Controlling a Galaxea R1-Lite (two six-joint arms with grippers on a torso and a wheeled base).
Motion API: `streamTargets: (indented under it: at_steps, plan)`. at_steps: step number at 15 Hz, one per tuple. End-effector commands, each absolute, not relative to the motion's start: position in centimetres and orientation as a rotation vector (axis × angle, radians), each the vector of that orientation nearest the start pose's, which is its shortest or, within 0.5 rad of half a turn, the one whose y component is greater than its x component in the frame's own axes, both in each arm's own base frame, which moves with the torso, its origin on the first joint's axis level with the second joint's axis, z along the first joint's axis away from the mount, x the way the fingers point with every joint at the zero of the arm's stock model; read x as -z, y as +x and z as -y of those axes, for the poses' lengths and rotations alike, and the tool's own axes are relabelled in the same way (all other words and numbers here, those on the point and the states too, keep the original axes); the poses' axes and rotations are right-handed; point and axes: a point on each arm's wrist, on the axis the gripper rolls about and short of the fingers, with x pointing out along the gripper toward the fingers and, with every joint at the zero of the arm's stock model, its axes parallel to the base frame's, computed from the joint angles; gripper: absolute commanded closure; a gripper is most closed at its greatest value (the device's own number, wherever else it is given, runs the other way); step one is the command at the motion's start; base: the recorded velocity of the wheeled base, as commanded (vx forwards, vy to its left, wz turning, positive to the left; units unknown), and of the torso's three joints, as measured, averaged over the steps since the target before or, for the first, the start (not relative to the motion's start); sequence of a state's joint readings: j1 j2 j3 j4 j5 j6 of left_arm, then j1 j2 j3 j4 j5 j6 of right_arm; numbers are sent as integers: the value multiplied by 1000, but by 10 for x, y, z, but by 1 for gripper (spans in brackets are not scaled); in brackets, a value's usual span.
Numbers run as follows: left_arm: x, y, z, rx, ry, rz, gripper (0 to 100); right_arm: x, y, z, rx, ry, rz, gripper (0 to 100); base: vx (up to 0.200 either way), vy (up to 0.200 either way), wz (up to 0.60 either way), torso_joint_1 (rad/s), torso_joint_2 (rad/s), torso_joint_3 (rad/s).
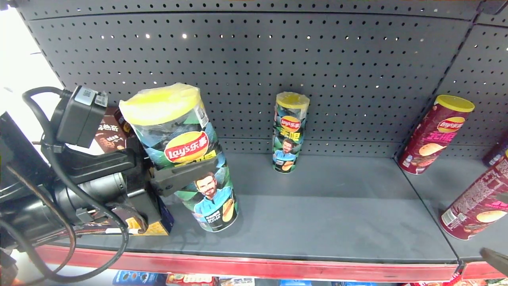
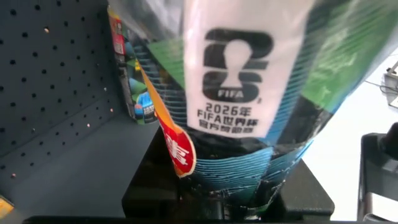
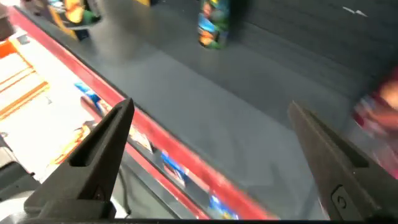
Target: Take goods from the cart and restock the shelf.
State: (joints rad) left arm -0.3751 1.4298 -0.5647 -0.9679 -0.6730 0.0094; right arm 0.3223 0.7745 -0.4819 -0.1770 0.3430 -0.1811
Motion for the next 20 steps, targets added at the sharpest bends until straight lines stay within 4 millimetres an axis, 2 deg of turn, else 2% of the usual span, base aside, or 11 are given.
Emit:
streamTargets:
  at_steps: [1,4,6,8,9,10,12,15,20]
  plan:
    - [-223,219,102,1051,23,109,100,-217,118,-64,-775,-190,-175,0,0,0,0,0,0,0]
    - [-226,223,104,1052,24,117,100,-215,142,-79,-796,-189,-208,0,0,0,0,0,0,0]
    - [-225,221,103,1049,23,114,100,-209,169,-90,-785,-187,-214,0,0,0,0,0,0,0]
    - [-225,220,102,1048,22,111,100,-205,198,-93,-745,-168,-210,0,0,0,0,0,0,0]
    - [-225,221,102,1045,22,111,100,-200,230,-97,-706,-175,-175,0,0,0,0,0,0,0]
    - [-225,221,102,1045,22,111,100,-201,249,-99,-690,-168,-119,0,0,0,0,0,0,0]
    - [-226,221,102,1045,21,114,100,-205,271,-108,-700,-154,-100,0,0,0,0,0,0,0]
    - [-228,221,102,1042,-8,112,100,-211,295,-121,-750,-150,-62,0,0,0,0,0,0,0]
    - [-228,221,102,1039,-16,107,100,-200,335,-129,-1095,-176,38,0,0,0,0,0,0,0]
